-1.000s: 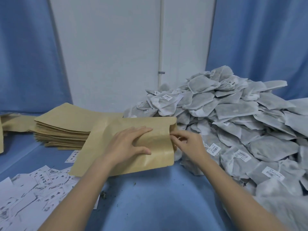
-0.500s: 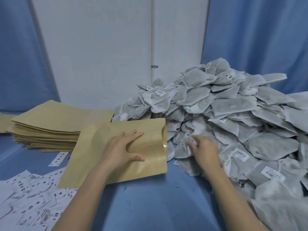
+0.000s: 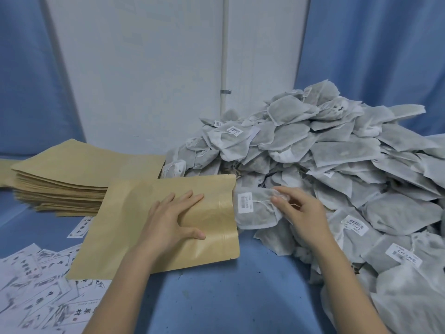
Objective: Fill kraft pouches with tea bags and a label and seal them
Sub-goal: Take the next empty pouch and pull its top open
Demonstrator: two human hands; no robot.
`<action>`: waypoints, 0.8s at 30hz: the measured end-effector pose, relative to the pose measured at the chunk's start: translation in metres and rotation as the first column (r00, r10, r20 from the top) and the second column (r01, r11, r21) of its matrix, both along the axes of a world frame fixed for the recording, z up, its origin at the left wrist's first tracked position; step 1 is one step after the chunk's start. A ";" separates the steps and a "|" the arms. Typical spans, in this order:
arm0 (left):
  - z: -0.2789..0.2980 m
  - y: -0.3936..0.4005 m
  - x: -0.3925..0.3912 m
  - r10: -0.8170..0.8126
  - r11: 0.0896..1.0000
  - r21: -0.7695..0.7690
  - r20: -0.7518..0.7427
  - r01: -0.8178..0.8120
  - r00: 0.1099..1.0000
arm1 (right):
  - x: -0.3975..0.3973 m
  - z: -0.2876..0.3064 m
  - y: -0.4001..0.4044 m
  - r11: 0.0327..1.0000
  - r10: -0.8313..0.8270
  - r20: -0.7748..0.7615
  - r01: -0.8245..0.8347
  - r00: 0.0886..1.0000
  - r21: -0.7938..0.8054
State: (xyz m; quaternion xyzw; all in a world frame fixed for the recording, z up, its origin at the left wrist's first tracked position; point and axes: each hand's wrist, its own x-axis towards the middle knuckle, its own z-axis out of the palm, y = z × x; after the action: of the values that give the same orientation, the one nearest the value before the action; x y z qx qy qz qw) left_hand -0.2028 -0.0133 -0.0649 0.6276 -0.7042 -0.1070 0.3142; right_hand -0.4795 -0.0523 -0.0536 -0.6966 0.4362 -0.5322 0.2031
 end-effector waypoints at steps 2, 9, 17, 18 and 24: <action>-0.002 0.002 -0.002 -0.017 1.000 0.007 -0.001 0.017 1.000 | 0.011 0.001 0.004 0.994 0.095 -0.015 -0.094 0.995 0.049; 0.008 0.007 -0.010 -0.113 0.994 -0.020 -0.091 0.111 0.989 | 0.066 -0.006 0.009 0.779 0.385 0.172 -0.419 0.907 0.466; 0.013 0.008 0.017 0.006 0.999 -0.040 -0.085 -0.010 0.996 | 0.067 -0.029 -0.026 0.936 -0.152 -0.085 0.171 0.985 0.307; 0.013 0.008 0.020 0.032 0.998 -0.045 -0.079 -0.035 0.996 | 0.068 -0.038 -0.030 0.917 -0.182 -0.240 0.252 0.954 0.308; 0.008 0.005 0.030 0.101 0.995 -0.020 -0.024 -0.101 0.995 | 0.085 -0.072 -0.044 0.914 -0.007 -0.516 0.215 0.857 0.344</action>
State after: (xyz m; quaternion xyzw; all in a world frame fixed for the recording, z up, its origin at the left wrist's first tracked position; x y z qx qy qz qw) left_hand -0.1724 -0.0087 -0.0569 0.6577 -0.6690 -0.0907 0.3342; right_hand -0.3942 -0.0961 -0.1257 -0.7297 0.6110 -0.2452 0.1848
